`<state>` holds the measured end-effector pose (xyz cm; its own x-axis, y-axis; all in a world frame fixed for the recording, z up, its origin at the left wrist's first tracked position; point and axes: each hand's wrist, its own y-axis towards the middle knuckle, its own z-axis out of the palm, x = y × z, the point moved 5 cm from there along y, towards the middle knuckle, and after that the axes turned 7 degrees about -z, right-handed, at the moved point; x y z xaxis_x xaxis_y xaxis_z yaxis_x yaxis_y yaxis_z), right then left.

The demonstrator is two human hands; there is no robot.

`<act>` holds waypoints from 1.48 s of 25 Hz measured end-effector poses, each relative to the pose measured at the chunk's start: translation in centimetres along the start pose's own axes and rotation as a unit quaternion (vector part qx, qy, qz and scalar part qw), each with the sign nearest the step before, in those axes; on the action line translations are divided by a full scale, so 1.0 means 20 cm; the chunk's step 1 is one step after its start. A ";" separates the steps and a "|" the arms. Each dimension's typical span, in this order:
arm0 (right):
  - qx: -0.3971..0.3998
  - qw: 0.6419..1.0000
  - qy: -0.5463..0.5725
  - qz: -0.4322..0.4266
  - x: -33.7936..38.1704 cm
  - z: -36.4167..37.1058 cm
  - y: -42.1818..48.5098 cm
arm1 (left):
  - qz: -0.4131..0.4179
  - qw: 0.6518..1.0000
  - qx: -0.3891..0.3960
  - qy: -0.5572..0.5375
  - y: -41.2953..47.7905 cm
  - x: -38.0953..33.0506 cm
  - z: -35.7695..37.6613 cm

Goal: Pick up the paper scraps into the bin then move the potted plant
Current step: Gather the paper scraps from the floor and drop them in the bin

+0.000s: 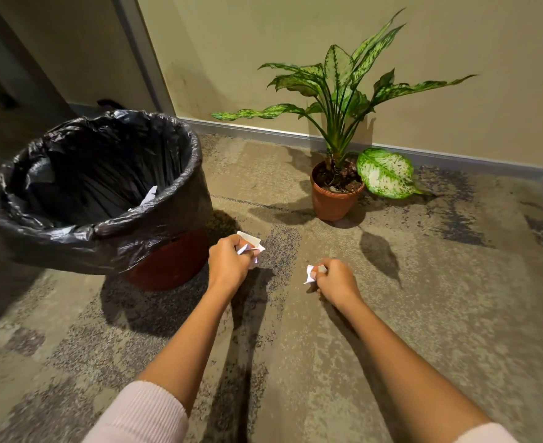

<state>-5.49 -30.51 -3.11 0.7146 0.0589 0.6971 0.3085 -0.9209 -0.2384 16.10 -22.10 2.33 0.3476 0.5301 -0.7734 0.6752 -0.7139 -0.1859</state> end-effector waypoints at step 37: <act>-0.033 0.933 -0.026 -0.357 1.85 -0.08 -0.17 | 0.058 0.955 -0.267 0.114 0.04 -0.43 -1.27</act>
<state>18.97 -25.90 24.63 0.3715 0.6835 0.6283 0.6789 -0.6617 0.3184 30.10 -15.60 24.17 0.5321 0.5902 -0.6070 0.8378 -0.4707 0.2767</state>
